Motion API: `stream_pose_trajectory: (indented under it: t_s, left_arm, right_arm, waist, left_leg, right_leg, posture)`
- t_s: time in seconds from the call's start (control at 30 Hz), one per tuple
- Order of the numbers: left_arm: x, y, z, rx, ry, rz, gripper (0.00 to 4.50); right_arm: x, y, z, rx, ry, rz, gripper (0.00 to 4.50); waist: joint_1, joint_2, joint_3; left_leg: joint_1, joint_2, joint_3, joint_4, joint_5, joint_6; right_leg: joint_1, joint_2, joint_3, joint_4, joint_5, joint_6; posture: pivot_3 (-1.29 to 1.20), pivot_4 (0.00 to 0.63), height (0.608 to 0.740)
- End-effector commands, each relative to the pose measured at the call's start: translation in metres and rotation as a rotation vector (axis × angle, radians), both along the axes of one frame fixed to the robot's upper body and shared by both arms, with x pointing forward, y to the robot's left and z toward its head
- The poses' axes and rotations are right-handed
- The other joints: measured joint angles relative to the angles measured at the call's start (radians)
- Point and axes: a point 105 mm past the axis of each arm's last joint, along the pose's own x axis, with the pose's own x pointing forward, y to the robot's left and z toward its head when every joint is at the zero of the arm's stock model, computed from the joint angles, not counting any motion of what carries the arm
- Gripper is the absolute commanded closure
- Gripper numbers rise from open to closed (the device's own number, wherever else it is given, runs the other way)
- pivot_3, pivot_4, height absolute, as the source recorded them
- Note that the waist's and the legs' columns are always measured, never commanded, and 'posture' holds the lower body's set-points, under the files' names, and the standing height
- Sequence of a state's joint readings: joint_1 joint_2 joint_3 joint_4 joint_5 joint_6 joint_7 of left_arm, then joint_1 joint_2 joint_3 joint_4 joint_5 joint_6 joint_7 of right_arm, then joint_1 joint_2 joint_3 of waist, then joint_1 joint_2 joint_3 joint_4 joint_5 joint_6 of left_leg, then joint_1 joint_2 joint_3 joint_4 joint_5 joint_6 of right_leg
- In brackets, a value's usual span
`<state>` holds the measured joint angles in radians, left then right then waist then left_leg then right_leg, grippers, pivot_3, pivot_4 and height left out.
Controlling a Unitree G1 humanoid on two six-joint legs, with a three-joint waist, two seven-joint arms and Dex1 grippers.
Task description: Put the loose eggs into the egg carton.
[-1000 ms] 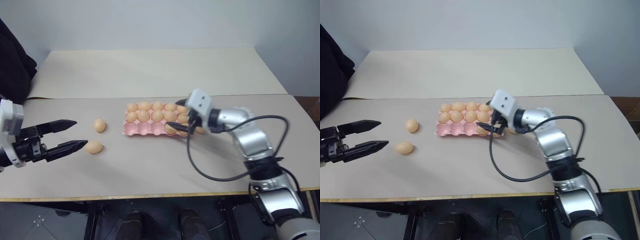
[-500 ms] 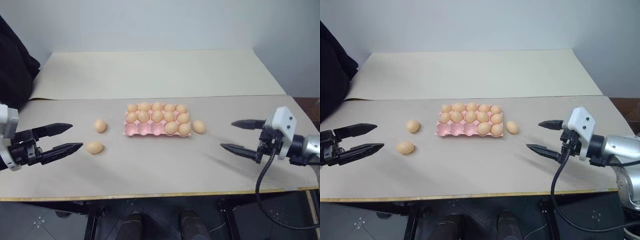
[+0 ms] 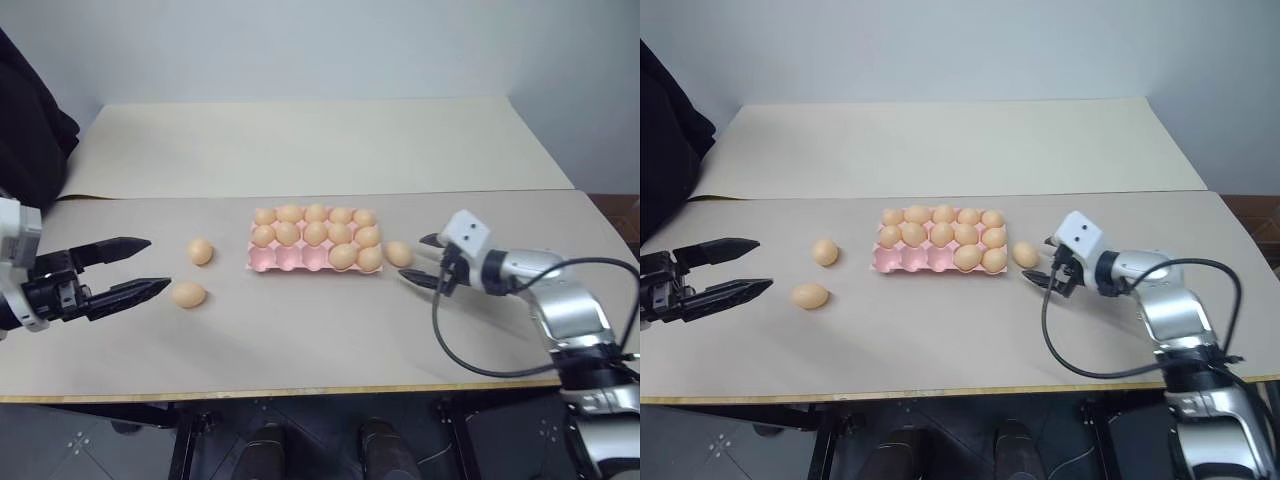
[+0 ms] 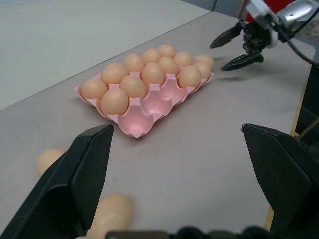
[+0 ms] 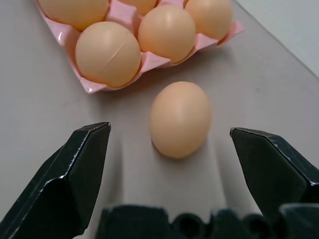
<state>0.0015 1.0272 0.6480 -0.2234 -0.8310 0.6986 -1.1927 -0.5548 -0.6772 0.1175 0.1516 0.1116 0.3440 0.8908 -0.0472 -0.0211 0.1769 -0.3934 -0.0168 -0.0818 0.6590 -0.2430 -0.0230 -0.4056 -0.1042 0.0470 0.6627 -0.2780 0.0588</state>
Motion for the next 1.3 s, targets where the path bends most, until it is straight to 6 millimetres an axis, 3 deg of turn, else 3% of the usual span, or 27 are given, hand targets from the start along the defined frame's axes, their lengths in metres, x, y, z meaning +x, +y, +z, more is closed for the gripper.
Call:
stream_pose_trajectory:
  t_s: [0.03, 0.07, 0.17, 0.37, 0.5, 0.63, 0.83, 1.03, 1.13, 1.3]
  left_arm:
    - [-0.003, -0.001, 0.009, 0.024, -0.033, -0.011, 0.0]
    - [-0.004, 0.0, 0.008, 0.026, -0.032, -0.009, 0.0]
    - [-0.005, 0.0, 0.008, 0.029, -0.033, -0.002, 0.0]
    - [-0.008, 0.001, 0.007, 0.038, -0.031, 0.004, 0.0]
    - [-0.01, 0.002, 0.008, 0.038, -0.033, 0.009, 0.0]
    - [-0.01, 0.002, 0.007, 0.036, -0.028, 0.008, 0.0]
    - [-0.009, 0.004, 0.005, 0.037, -0.019, 0.023, 0.0]
    - [-0.012, 0.004, 0.003, 0.034, -0.012, 0.027, 0.0]
    - [-0.011, 0.005, 0.003, 0.037, -0.01, 0.029, 0.0]
    - [-0.009, 0.005, 0.004, 0.038, -0.009, 0.025, 0.0]
  right_arm:
    - [0.019, 0.003, 0.003, -0.026, -0.055, -0.014, 0.02]
    - [0.021, 0.006, 0.0, -0.032, -0.047, -0.004, 0.02]
    - [0.026, 0.011, 0.001, -0.008, -0.064, 0.0, 0.57]
    - [0.022, 0.007, 0.027, 0.037, -0.129, -0.009, 2.54]
    - [0.005, 0.009, 0.061, 0.023, -0.199, 0.021, 2.54]
    - [-0.002, 0.061, 0.085, 0.097, -0.234, 0.135, 2.54]
    - [0.002, 0.135, 0.068, 0.103, -0.205, 0.224, 2.54]
    - [-0.001, 0.168, 0.042, 0.07, -0.166, 0.256, 2.54]
    - [0.006, 0.169, 0.04, 0.054, -0.191, 0.21, 1.67]
    - [0.007, 0.158, 0.071, 0.146, -0.244, 0.148, 0.02]
  waist:
    - [0.0, 0.0, 0.0]
    - [0.001, 0.0, 0.0]
    - [0.001, 0.0, 0.0]
    - [0.001, 0.0, 0.0]
    - [0.003, 0.0, 0.0]
    - [-0.014, 0.0, 0.0]
    - [-0.023, 0.0, 0.0]
    - [-0.017, 0.0, 0.0]
    - [-0.018, 0.0, 0.0]
    - [-0.02, 0.0, 0.0]
  left_leg:
    - [0.0, 0.0, 0.0, 0.0, 0.0, 0.0]
    - [0.0, 0.0, 0.0, 0.0, 0.0, 0.0]
    - [0.001, 0.0, 0.0, 0.0, 0.0, 0.0]
    - [0.0, 0.0, 0.0, 0.0, 0.0, 0.0]
    - [0.0, 0.0, 0.0, 0.0, 0.0, 0.0]
    - [0.002, 0.001, 0.0, 0.0, 0.0, 0.0]
    - [0.003, 0.007, 0.0, 0.0, 0.0, 0.0]
    - [0.001, 0.007, 0.0, 0.0, 0.0, -0.001]
    - [0.002, 0.007, 0.0, 0.0, 0.0, -0.001]
    - [0.002, 0.009, 0.0, 0.0, -0.001, -0.001]
  right_leg:
    - [0.0, 0.0, 0.0, 0.0, 0.0, 0.0]
    - [0.0, 0.0, 0.0, 0.0, 0.0, 0.0]
    - [0.0, 0.0, 0.0, 0.001, 0.0, 0.0]
    - [0.0, 0.0, 0.0, 0.001, 0.0, 0.0]
    - [0.0, 0.0, 0.0, 0.001, 0.0, 0.0]
    - [0.001, 0.001, 0.0, 0.001, 0.0, 0.0]
    - [0.0, 0.008, 0.002, 0.001, 0.001, -0.002]
    - [-0.001, 0.008, 0.001, 0.001, 0.002, -0.003]
    - [-0.002, 0.008, 0.001, 0.001, 0.002, -0.003]
    - [-0.002, 0.01, 0.001, 0.001, 0.002, -0.003]
  posture:
    - [0.0, 0.15, 0.74]
    - [0.0, 0.15, 0.74]
    - [0.0, 0.15, 0.74]
    - [0.0, 0.15, 0.74]
    - [0.0, 0.15, 0.74]
    - [0.0, 0.15, 0.74]
    - [0.0, 0.15, 0.74]
    - [0.0, 0.15, 0.74]
    - [0.0, 0.15, 0.74]
    - [0.0, 0.15, 0.74]
